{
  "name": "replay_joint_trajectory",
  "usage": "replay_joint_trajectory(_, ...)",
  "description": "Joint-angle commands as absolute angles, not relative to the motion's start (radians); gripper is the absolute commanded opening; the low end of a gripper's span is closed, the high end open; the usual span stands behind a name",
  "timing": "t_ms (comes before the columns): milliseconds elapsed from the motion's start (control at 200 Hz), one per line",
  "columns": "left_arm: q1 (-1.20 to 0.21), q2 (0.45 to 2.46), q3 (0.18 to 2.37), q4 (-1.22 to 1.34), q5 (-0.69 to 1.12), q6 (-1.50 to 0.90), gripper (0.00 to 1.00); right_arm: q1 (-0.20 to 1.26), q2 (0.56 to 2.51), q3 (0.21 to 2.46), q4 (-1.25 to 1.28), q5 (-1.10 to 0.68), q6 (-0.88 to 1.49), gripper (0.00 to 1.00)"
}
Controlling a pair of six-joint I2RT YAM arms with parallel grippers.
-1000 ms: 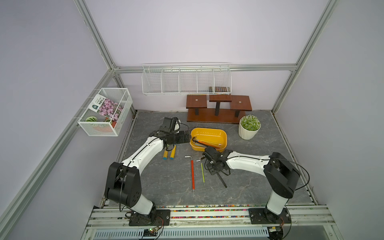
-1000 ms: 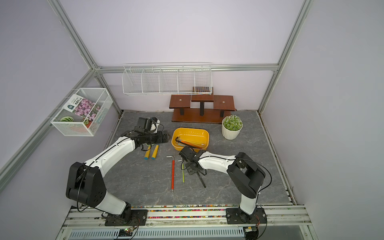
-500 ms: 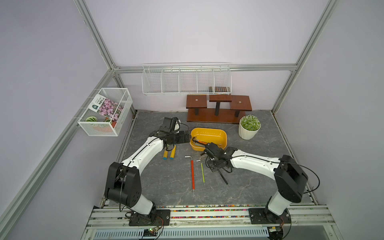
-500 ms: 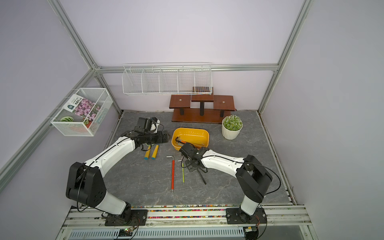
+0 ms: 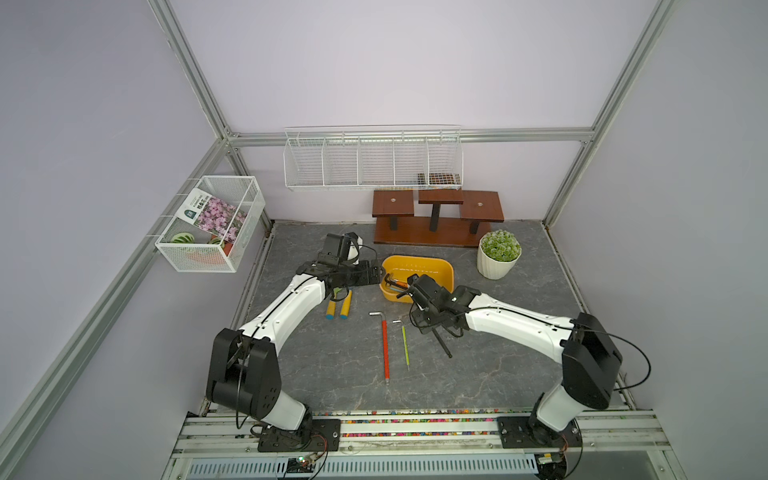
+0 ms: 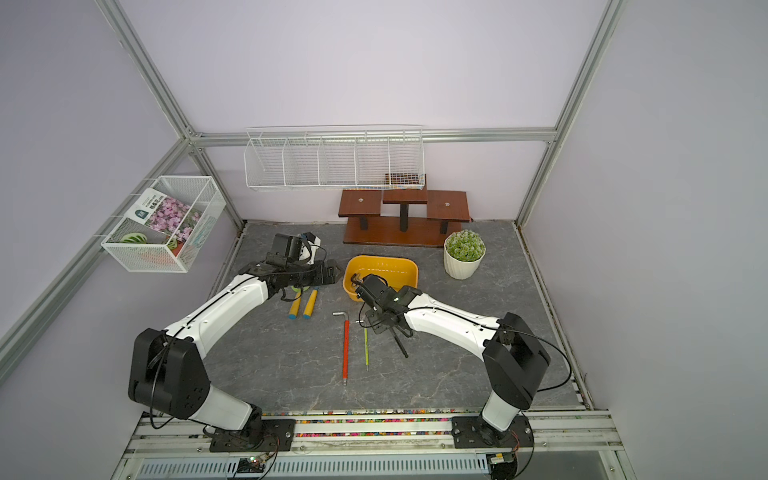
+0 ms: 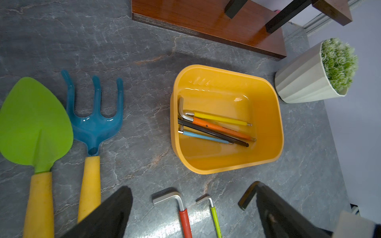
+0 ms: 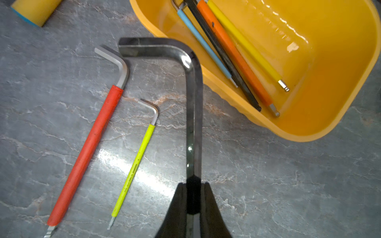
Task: Put the hex key on the desktop into the storage box
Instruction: Pick up the Allen key from the center of the board.
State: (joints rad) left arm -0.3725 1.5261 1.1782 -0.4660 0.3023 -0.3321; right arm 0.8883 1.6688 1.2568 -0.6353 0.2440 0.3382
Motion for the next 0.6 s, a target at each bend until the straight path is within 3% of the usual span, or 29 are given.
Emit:
replay_joint_trajectory(0,-0.375,1.483,1.157,-0.423,0.368,-0.334,0.98,0.875,1.633,1.297,-0.658,0.275,0.298,0.00)
replay_joint_trajectory(210,-0.378,1.457,1.139,-0.398,0.376,-0.386,0.98,0.843,1.635,1.363,-0.699,0.257,0.262,0.00)
replay_joint_trajectory(595,-0.377,1.554,1.363,-0.422,0.351,-0.443,1.00,0.753,1.635,1.429,-0.733,0.151,0.174,0.00)
